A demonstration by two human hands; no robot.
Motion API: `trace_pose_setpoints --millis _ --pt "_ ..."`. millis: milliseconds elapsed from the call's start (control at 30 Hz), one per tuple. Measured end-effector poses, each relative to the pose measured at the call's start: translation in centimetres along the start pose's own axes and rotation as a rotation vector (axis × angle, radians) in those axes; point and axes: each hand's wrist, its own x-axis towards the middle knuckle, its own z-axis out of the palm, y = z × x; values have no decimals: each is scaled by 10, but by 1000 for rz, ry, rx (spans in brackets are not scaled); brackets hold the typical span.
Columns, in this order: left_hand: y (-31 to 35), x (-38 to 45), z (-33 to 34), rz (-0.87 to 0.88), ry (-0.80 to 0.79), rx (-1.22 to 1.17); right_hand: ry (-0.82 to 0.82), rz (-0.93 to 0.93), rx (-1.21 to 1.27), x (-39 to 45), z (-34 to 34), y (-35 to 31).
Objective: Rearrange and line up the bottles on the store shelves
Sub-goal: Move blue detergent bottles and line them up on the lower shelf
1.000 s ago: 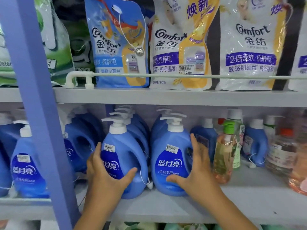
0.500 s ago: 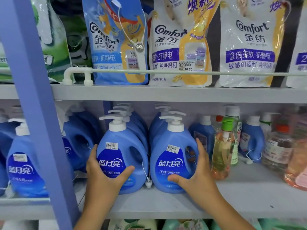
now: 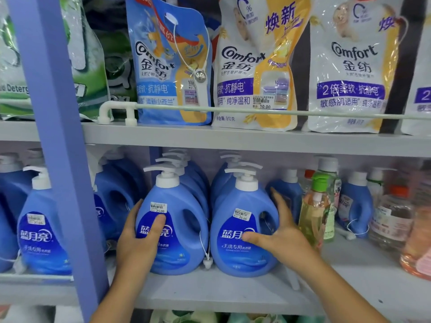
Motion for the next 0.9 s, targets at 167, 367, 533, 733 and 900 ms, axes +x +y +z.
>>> trace_pose_setpoints --millis 167,367,533,733,900 --pt "-2 -1 1 -53 5 14 64 -34 -24 2 10 5" --pt "-4 0 -1 -68 10 1 77 -33 -54 -2 13 8" --pt "1 -1 -1 -69 28 8 29 98 151 -2 2 3" --pt "1 -2 -4 -93 31 5 179 297 609 56 -17 14" --pt "-1 1 -6 -104 12 3 65 356 659 58 2 -14"
